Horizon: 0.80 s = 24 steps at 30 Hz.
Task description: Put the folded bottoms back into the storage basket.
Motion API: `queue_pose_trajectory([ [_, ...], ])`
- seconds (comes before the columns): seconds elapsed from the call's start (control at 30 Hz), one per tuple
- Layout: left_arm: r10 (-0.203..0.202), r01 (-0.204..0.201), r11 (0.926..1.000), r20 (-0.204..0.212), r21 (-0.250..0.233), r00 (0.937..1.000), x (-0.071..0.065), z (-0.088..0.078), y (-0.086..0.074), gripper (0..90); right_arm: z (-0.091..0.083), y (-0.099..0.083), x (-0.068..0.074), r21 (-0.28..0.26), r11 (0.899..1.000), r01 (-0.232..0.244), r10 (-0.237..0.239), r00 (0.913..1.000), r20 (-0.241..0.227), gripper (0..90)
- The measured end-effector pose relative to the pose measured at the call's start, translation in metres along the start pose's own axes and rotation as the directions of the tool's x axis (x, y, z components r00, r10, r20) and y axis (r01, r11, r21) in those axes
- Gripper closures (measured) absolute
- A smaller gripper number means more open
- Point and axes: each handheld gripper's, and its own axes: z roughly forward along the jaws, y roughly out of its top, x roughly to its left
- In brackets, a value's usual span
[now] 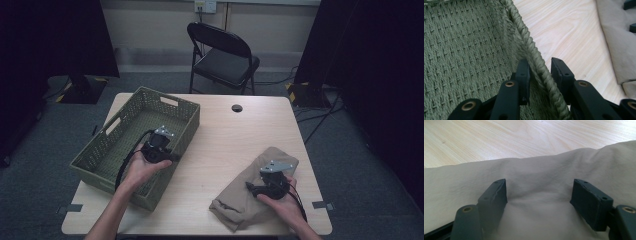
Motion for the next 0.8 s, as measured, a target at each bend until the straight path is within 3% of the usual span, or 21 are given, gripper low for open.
queue_pose_trajectory([
  [0.37,0.051,-0.051,0.9987,0.040,0.005,0.9979,-0.011,0.005,0.004,69.5,0.000,0.000,0.000,0.000,1.000,0.001,-0.001,1.0000,0.000,27.5],
  [0.7,0.099,-0.101,0.9948,0.111,0.010,0.9888,-0.022,0.011,0.008,69.1,0.000,0.000,0.000,0.001,1.000,0.001,-0.001,1.0000,0.000,27.5],
  [0.8,0.114,-0.116,0.9932,0.113,0.010,0.9870,-0.027,0.013,0.009,69.2,0.000,0.000,0.000,0.001,1.000,0.000,0.000,1.0000,-0.001,27.5],
])
